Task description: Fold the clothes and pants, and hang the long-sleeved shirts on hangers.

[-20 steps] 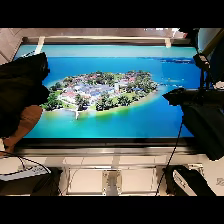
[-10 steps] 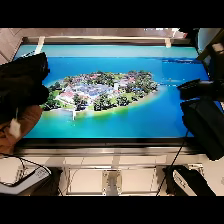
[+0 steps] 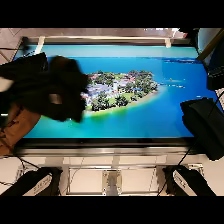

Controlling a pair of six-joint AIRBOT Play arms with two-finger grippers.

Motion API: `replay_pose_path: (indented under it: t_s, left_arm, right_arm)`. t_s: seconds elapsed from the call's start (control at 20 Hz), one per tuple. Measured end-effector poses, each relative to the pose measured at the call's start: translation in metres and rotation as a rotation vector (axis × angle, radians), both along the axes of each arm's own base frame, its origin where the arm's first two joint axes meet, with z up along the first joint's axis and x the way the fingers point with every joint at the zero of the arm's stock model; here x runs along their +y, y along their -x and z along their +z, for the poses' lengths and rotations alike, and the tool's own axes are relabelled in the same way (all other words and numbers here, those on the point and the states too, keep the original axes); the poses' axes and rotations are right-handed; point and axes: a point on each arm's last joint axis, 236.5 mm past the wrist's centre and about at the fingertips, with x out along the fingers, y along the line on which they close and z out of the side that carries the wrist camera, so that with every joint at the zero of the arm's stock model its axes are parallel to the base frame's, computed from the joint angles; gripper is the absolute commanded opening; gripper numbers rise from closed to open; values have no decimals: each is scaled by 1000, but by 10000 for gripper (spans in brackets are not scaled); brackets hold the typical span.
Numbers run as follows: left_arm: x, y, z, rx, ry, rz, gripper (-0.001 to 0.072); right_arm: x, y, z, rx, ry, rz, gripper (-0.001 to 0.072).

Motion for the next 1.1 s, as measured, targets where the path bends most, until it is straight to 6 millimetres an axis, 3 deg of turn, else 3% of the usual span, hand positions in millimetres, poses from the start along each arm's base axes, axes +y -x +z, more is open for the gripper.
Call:
replay_pose_path:
  t_s: [0.1,0.2,0.25,0.3,0.35,0.45,0.5,0.55,0.6,0.7,0.8,0.95,1.1]
  left_arm:
    - [-76,21,-26,17,-9,-88,15]
    - [-143,44,-67,54,-38,-141,28]
    - [-170,56,-88,74,-54,-154,203]
    - [-193,66,-109,91,-74,-161,499]
    - [-207,69,-123,98,-87,-155,574]
    - [-215,57,-134,86,-97,-107,574]
    - [-206,39,-130,62,-99,-68,574]
    - [-190,16,-121,30,-98,-18,573]
    - [-163,-13,-106,-11,-100,42,572]
    - [-93,-64,-76,-73,-115,153,552]
    - [-7,-101,-59,-81,-146,253,451]
    - [113,-121,-71,23,-197,370,418]
    - [189,-118,-108,177,-206,455,423]
  right_arm:
    - [-3,-1,-1,8,8,-7,31]
    - [-3,-6,-6,24,9,-8,32]
    - [-2,-9,-10,32,4,-5,35]
    - [0,-13,-14,44,-7,1,84]
    - [2,-16,-18,55,-18,6,158]
    - [7,-23,-28,78,-41,16,282]
    - [8,-26,-37,94,-51,15,285]
    - [9,-28,-47,114,-65,10,299]
    - [10,-29,-62,145,-84,2,385]
    - [14,-23,-106,251,-130,-16,396]
    - [34,-6,-163,402,-228,-10,406]
    - [91,28,-223,599,-485,45,406]
    - [143,59,-253,733,-699,93,406]
